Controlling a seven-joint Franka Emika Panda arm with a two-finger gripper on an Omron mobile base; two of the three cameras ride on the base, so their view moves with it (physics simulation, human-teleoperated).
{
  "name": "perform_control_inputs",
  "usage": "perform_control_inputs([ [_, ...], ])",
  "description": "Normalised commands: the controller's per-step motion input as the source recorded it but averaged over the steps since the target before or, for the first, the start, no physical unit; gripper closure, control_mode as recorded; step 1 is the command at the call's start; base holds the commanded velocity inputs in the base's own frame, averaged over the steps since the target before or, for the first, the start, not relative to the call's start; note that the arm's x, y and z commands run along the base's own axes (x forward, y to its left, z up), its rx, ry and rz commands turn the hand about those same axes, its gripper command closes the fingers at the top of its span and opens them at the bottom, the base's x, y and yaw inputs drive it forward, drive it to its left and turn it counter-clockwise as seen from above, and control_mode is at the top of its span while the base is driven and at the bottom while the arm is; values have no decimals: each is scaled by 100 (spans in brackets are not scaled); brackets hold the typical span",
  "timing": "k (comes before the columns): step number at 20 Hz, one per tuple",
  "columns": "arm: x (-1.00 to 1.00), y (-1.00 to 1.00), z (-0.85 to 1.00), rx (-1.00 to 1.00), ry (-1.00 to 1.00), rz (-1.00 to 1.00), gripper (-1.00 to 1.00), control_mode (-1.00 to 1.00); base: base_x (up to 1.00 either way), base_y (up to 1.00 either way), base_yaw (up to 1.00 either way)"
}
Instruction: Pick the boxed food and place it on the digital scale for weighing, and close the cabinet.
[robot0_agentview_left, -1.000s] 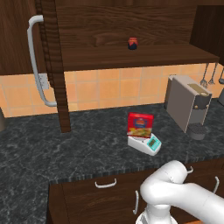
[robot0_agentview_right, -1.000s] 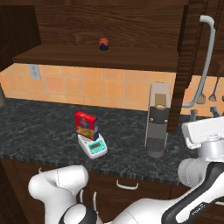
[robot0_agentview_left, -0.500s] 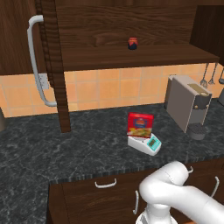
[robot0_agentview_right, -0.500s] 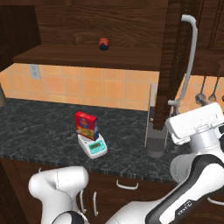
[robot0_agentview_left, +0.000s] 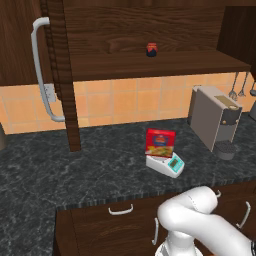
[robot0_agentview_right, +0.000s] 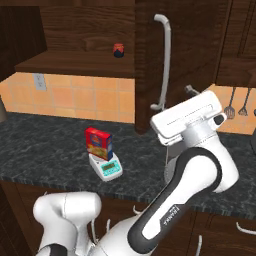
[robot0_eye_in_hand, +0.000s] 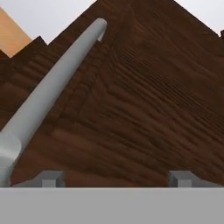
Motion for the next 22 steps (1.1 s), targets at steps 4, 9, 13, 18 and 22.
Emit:
perform_control_inputs([
  [4, 48, 100, 4, -23, 5, -8, -100, -100, 0, 0, 0],
  [9, 84, 100, 9, -25, 11, -3, -100, -100, 0, 0, 0],
  [13, 82, 80, 10, -21, 4, -2, -100, -100, 0, 0, 0],
  [18, 93, 35, 0, -11, 0, -1, -100, -100, 0, 0, 0],
  [22, 91, 46, -6, -10, -1, -6, -100, -100, 0, 0, 0],
])
